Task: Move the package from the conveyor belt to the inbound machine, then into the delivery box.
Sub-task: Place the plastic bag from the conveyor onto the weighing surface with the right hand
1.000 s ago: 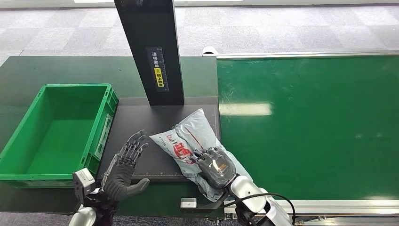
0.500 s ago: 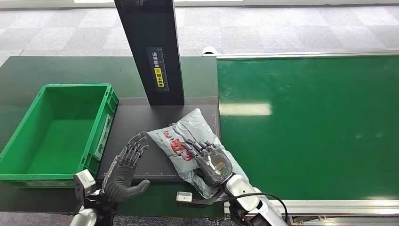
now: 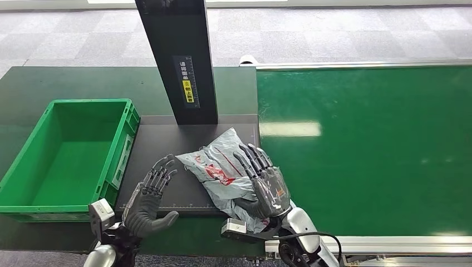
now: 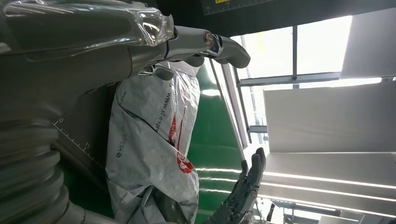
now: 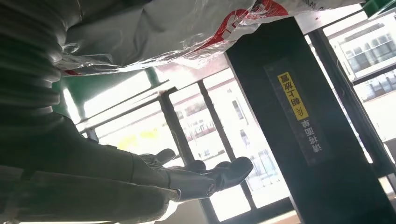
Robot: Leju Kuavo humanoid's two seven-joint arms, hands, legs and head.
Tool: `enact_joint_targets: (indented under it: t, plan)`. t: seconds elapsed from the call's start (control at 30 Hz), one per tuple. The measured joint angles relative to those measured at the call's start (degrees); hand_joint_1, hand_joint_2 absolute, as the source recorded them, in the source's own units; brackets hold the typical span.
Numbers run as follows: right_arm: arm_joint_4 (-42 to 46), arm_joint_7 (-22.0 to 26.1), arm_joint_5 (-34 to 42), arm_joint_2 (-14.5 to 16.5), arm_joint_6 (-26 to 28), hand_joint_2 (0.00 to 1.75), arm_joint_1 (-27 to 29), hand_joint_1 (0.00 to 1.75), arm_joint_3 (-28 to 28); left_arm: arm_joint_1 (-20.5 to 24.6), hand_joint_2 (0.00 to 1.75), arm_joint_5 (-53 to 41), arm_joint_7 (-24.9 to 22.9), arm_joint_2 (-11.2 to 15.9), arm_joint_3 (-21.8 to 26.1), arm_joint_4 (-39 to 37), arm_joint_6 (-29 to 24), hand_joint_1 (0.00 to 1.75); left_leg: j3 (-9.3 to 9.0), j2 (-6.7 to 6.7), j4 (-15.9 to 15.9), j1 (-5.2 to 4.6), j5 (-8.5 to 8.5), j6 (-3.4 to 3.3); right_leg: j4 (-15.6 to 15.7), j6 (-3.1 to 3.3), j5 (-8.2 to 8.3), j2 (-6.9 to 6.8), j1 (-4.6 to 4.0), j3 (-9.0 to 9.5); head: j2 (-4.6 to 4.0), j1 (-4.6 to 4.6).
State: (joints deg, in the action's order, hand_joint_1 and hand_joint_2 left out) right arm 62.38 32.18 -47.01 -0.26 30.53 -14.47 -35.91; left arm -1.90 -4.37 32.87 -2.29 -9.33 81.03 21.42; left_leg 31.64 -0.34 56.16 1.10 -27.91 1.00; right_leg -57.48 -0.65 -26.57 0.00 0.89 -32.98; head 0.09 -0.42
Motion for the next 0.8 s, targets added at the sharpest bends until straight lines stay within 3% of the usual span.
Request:
enact_joint_targets:
  t: [0.07, 0.17, 0.27, 0.6, 0.8]
  plan:
    - [0.98, 3.29, 12.11, 0.01, -9.4, 1.75, 0.42, 0.0, 1.78, 0.11, 1.75, 0.0, 0.0, -0.01, -0.01, -0.12, 0.0, 0.0, 0.0, 0.0, 0.0, 0.0, 0.0, 0.0, 0.0, 0.0, 0.0, 0.0, 0.0, 0.0, 0.0, 0.0]
    - [2.03, 6.81, 32.1, 0.07, -28.79, 1.75, 0.78, 0.0, 5.55, 0.46, 1.75, 0.0, 0.0, -0.06, -0.02, -0.38, 0.0, 0.0, 0.01, 0.0, 0.01, 0.0, 0.0, 0.0, 0.0, 0.0, 0.0, 0.0, 0.01, 0.0, 0.0, 0.01]
    - [2.3, 7.59, 42.05, 0.24, -39.02, 1.75, 0.8, 0.0, 9.31, 0.78, 1.75, -0.02, 0.0, -0.21, -0.04, -0.75, 0.0, 0.0, 0.01, -0.01, 0.01, 0.0, 0.0, 0.0, 0.0, 0.0, 0.0, 0.0, 0.01, 0.0, 0.0, 0.01]
    - [3.24, 7.9, 53.66, -0.52, -44.94, 1.75, 0.92, 0.0, 20.42, 0.86, 1.75, -3.08, 0.28, -0.83, -0.07, -1.23, -1.83, 0.0, 0.01, -0.01, 0.02, -0.01, 0.0, 0.0, 0.0, -0.01, 0.01, 0.0, 0.02, 0.0, 0.0, 0.01]
    - [6.73, 7.91, 54.87, -1.76, -44.88, 1.75, 2.29, 0.0, 27.18, 1.1, 1.75, -16.42, -2.16, -1.03, -1.41, -1.09, -14.58, 0.0, 0.01, -0.01, 0.04, -0.01, -0.01, 0.0, 0.01, -0.01, 0.01, 0.0, 0.02, -0.01, 0.0, 0.0]
